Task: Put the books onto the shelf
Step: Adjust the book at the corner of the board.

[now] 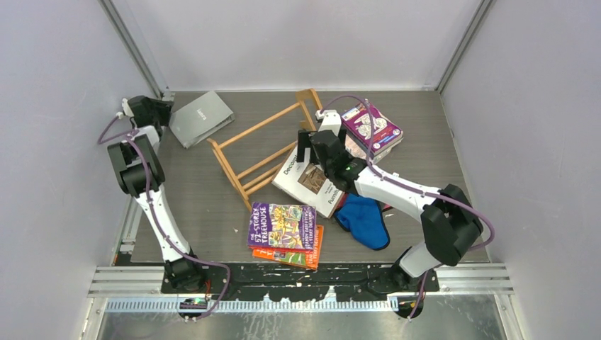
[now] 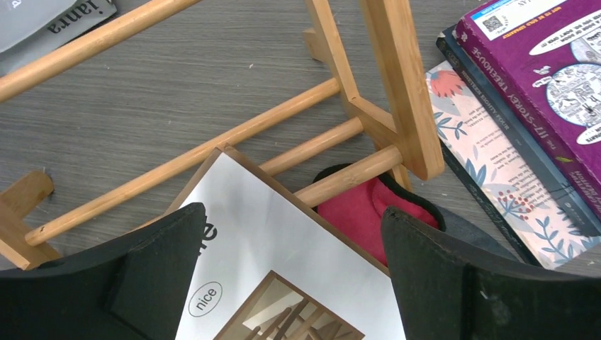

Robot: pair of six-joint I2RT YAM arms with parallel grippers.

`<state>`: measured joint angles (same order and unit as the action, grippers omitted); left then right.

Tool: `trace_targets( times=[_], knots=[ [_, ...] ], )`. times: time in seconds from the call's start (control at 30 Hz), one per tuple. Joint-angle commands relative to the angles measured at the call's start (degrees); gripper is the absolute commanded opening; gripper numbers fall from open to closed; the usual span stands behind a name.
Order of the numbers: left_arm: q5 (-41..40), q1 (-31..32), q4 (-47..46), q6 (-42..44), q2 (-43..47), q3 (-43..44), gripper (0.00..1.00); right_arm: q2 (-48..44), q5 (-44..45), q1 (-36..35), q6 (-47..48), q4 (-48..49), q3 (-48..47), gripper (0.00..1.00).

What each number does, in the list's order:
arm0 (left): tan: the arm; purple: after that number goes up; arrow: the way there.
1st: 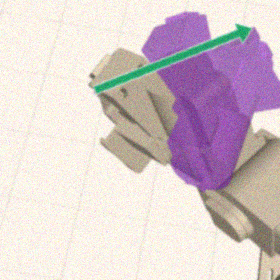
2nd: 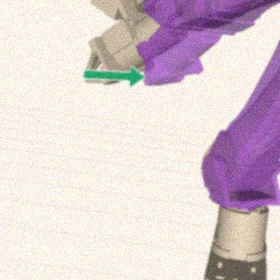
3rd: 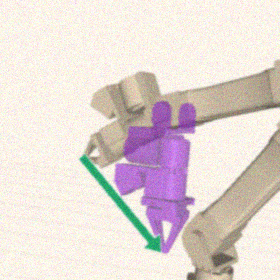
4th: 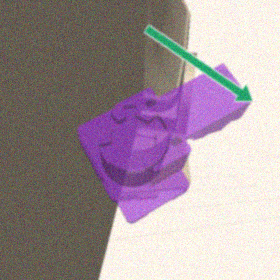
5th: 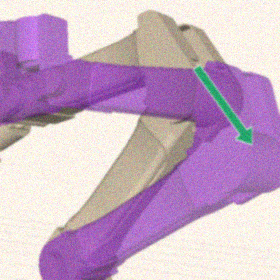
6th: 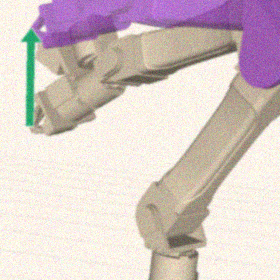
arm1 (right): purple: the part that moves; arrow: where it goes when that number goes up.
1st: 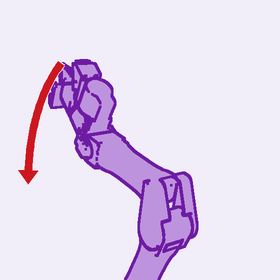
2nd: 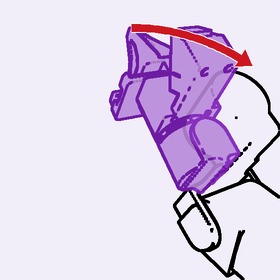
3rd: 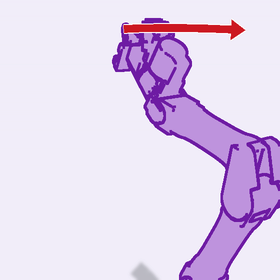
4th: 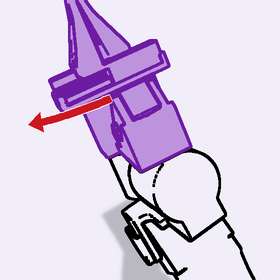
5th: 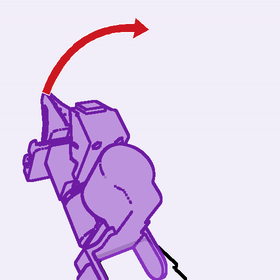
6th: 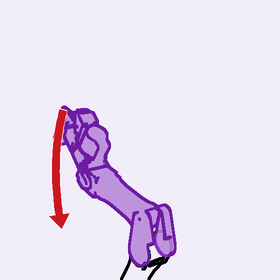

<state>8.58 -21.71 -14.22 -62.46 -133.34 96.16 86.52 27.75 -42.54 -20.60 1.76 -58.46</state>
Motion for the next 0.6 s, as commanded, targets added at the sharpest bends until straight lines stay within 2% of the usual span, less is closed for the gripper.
trace_targets(
  times=[0.0, 0.3, 0.47, 0.57],
  knots=[
    [0.41, -1.06, -1.44, 2.52, -2.57, 6.49, 0.47, 1.09, -1.32, 0.86, 1.01, 3.77, -3.38, 0.98],
    [-0.63, -1.81, 3.86, 6.94, -6.47, 16.53, 0.47, 5.06, -2.99, 1.79, 0.4, 5.28, -4.8, 0.98],
    [4.54, -2.39, 11.09, 8.44, -11.29, 25.41, 0.47, 5.76, -3.31, 1.9, 0.05, 5.54, -5.16, 0.98],
    [7.61, -2.69, 12.77, 8.32, -13.05, 27.62, 0.45, 5.4, -3.34, 1.92, -0.2, 5.4, -4.98, 0.98]
  ],
)
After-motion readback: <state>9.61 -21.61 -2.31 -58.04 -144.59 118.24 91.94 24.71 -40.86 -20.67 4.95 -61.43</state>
